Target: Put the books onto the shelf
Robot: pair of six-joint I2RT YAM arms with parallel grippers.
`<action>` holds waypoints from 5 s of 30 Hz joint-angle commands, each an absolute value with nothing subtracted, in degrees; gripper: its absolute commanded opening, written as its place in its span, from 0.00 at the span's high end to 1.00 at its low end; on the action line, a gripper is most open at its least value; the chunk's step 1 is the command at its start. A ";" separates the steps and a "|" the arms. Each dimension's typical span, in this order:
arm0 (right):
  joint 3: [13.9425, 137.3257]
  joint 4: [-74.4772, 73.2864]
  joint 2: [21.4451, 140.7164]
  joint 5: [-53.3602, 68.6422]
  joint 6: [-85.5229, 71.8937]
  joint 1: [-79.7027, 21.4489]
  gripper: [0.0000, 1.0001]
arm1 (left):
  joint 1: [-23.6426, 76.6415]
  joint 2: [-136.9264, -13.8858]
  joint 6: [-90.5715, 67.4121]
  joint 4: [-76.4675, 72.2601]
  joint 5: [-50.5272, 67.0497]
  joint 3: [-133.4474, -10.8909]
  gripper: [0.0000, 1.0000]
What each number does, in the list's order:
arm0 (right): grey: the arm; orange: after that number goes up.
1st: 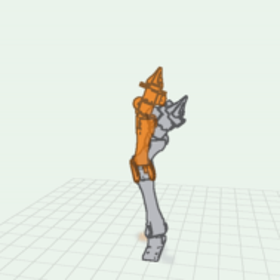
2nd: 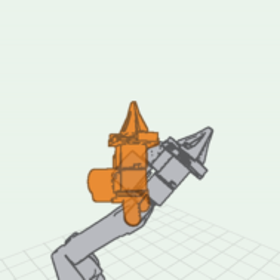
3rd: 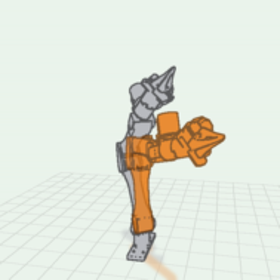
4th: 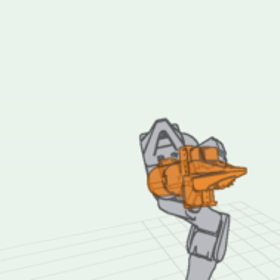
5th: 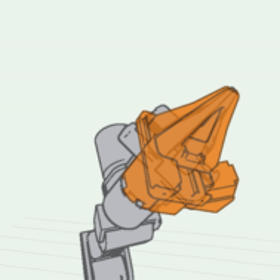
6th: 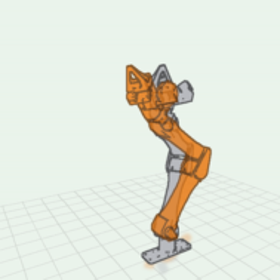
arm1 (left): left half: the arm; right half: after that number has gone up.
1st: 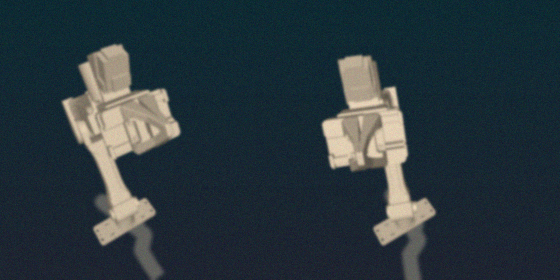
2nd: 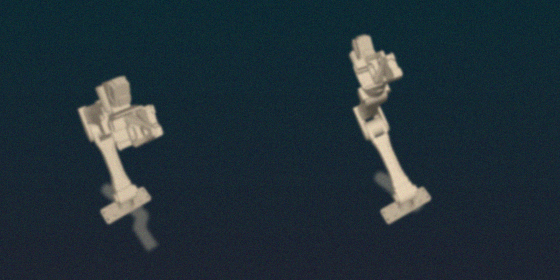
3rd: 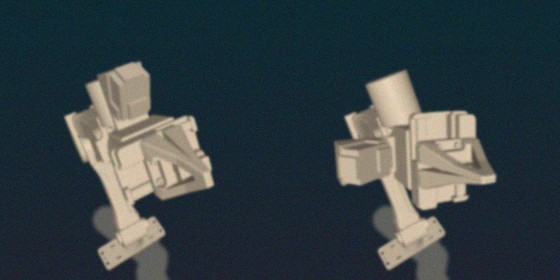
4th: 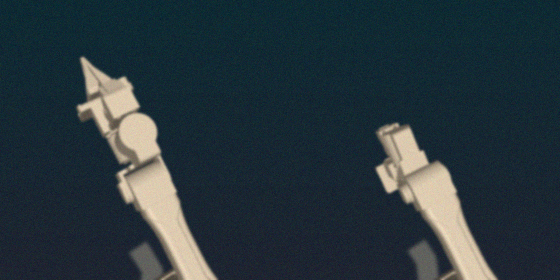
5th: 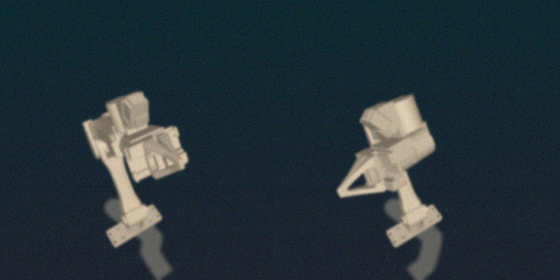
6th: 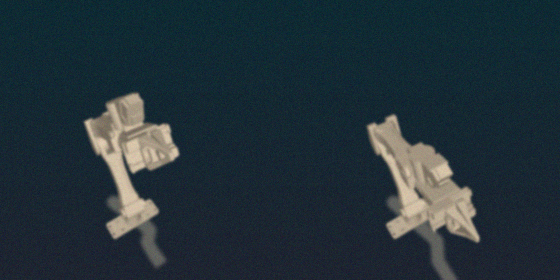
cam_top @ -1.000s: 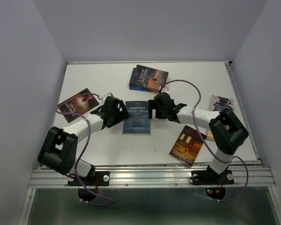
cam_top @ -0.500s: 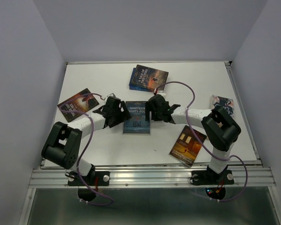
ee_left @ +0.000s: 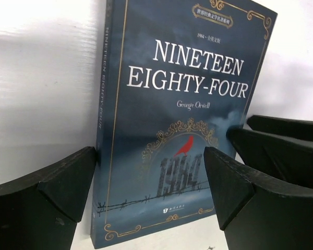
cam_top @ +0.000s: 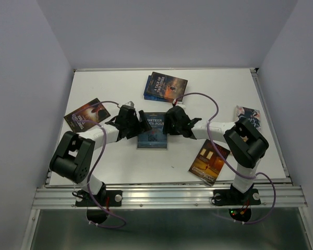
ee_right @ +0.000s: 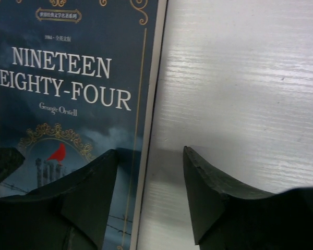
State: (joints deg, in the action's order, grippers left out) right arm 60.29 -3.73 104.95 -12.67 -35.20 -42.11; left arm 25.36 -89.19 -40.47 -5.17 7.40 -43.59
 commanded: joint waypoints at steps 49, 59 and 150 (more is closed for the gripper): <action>56.95 -13.10 113.73 -4.92 -34.72 -41.75 0.50 | 22.15 -91.40 -34.10 -7.13 10.99 -43.94 0.01; 58.18 -13.27 115.05 -3.34 -33.66 -41.75 0.54 | 22.32 -87.82 -37.51 -22.30 33.96 -38.94 0.01; 53.26 -5.36 98.62 7.03 -32.87 -34.19 0.58 | 24.96 -82.70 -40.61 -21.97 11.69 -41.22 0.02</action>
